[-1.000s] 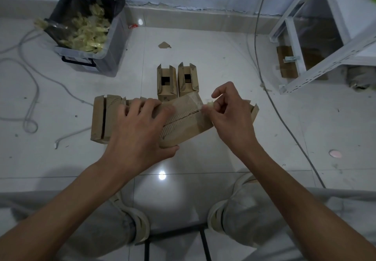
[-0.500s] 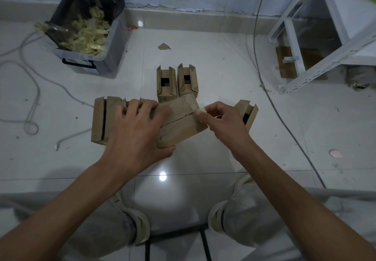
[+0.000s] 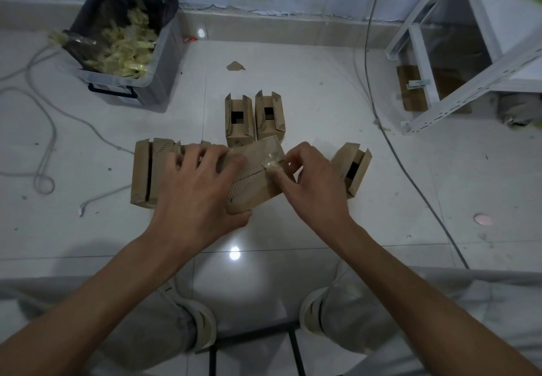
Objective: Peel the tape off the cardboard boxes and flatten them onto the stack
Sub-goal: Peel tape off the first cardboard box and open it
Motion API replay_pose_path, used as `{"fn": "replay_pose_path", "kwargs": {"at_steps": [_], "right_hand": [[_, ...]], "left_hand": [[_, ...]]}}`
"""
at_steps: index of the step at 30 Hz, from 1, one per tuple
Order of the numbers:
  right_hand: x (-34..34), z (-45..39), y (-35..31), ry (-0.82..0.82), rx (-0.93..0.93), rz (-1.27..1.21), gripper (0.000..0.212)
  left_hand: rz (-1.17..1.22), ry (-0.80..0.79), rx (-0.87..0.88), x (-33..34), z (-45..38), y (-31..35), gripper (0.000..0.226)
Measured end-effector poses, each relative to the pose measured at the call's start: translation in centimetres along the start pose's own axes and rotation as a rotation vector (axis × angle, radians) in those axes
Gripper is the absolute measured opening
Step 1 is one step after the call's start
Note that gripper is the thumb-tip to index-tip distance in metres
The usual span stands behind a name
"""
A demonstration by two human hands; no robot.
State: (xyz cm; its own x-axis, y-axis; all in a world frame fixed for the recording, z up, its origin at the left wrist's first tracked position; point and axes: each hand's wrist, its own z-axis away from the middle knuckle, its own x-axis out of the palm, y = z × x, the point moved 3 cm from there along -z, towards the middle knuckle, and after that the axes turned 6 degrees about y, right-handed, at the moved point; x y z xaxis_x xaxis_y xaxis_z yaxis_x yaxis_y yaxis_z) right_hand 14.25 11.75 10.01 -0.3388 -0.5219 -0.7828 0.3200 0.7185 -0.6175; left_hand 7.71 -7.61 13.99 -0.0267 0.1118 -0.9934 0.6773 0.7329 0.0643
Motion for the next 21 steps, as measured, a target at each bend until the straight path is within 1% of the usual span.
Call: {"fn": "replay_pose_path", "kwargs": {"at_steps": [2, 4, 5, 7, 8, 9, 11, 13, 15, 17, 19, 20, 21], "right_hand": [[0.0, 0.0, -0.2, -0.052, -0.022, 0.086, 0.035], [0.5, 0.1, -0.1, -0.149, -0.096, 0.203, 0.044], [0.8, 0.0, 0.3, -0.203, -0.121, 0.217, 0.045], [1.2, -0.3, 1.3, -0.296, -0.128, 0.141, 0.043], [1.2, -0.6, 1.8, -0.317, -0.118, 0.088, 0.041], [1.1, -0.9, 2.0, -0.313, -0.114, 0.047, 0.039], [0.5, -1.5, 2.0, -0.244, -0.134, 0.024, 0.040], [-0.3, -2.0, 1.6, -0.123, -0.198, 0.081, 0.038], [-0.7, -1.6, 1.1, -0.007, -0.281, 0.165, 0.030], [-0.8, -0.9, 0.8, 0.070, -0.278, 0.164, 0.026], [-0.7, -0.5, 0.8, 0.086, -0.247, 0.107, 0.024], [-0.6, -0.4, 0.6, 0.062, -0.264, 0.099, 0.023], [-0.6, -0.4, 0.2, 0.020, -0.322, 0.118, 0.023]], "left_hand": [[-0.003, 0.010, 0.012, -0.1, 0.0, 0.1, 0.084], [-0.003, 0.009, 0.044, 0.2, 0.2, 0.4, 0.083], [-0.005, -0.001, 0.060, 0.5, 0.4, 0.6, 0.083], [-0.005, -0.035, 0.075, 0.9, 0.8, 0.7, 0.082], [0.003, -0.050, 0.072, 1.0, 0.9, 0.7, 0.081], [0.011, -0.063, 0.066, 1.1, 0.9, 0.6, 0.080], [0.034, -0.080, 0.053, 1.0, 0.7, 0.4, 0.080], [0.054, -0.077, 0.033, 0.8, 0.3, 0.3, 0.082], [0.075, -0.070, 0.032, 0.5, 0.3, 0.4, 0.083], [0.108, -0.042, 0.039, 0.2, 0.5, 0.4, 0.080], [0.137, -0.043, 0.055, 0.2, 1.2, 0.9, 0.077], [0.165, -0.053, 0.057, 0.4, 1.5, 1.1, 0.073], [0.229, -0.066, 0.031, 0.6, 1.7, 1.3, 0.067]]}}
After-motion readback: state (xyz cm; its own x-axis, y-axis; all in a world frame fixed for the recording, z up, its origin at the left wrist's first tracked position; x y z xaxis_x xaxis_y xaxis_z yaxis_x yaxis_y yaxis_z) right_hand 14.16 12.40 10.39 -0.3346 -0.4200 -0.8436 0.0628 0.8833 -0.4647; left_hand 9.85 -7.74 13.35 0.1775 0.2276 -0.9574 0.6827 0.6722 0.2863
